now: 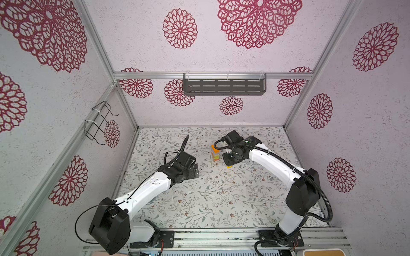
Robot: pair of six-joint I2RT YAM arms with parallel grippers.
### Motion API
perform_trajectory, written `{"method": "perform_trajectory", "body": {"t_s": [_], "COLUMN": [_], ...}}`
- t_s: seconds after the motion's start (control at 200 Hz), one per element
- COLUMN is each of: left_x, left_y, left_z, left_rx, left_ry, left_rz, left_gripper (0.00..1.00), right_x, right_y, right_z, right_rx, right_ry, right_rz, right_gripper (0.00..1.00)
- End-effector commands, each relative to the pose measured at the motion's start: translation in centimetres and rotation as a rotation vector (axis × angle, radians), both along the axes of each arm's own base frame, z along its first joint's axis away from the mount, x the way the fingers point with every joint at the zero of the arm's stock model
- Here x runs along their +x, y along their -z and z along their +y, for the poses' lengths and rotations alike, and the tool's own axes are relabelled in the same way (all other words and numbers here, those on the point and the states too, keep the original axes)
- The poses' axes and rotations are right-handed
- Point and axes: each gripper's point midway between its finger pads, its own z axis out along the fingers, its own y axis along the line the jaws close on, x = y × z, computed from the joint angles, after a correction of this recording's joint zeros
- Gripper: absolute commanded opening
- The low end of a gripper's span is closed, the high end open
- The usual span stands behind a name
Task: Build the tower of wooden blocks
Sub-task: 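Carry the yellow triangle with the right gripper over the tower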
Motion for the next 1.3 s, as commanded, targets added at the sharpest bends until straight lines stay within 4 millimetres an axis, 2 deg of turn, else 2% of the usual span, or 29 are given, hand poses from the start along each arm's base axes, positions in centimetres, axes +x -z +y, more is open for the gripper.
{"method": "perform_trajectory", "body": {"t_s": [0.0,0.14,0.445,0.836,1.296], "left_x": [1.2,2.4,3.9,5.4,6.0], "left_y": [-1.1,-1.7,-2.3,-2.2,-1.0], "left_z": [-0.1,-0.6,-1.0,-1.1,-1.3], "left_rx": [0.001,-0.015,-0.02,-0.052,-0.065], "left_ry": [0.01,0.009,-0.015,-0.029,-0.031], "left_rz": [-0.022,-0.03,-0.033,-0.035,-0.012], "left_gripper": [0.97,0.97,0.97,0.97,0.97], "right_x": [-0.1,1.2,4.3,7.4,9.4], "right_y": [-0.5,-1.7,-2.9,-3.3,-3.2], "right_z": [0.0,1.6,3.1,4.3,5.4], "right_rx": [-0.051,-0.029,-0.036,0.034,0.096], "right_ry": [-0.053,-0.079,-0.078,-0.061,-0.05], "right_rz": [0.026,0.021,0.002,0.007,-0.012], "right_gripper": [0.27,0.28,0.27,0.27,0.27]}}
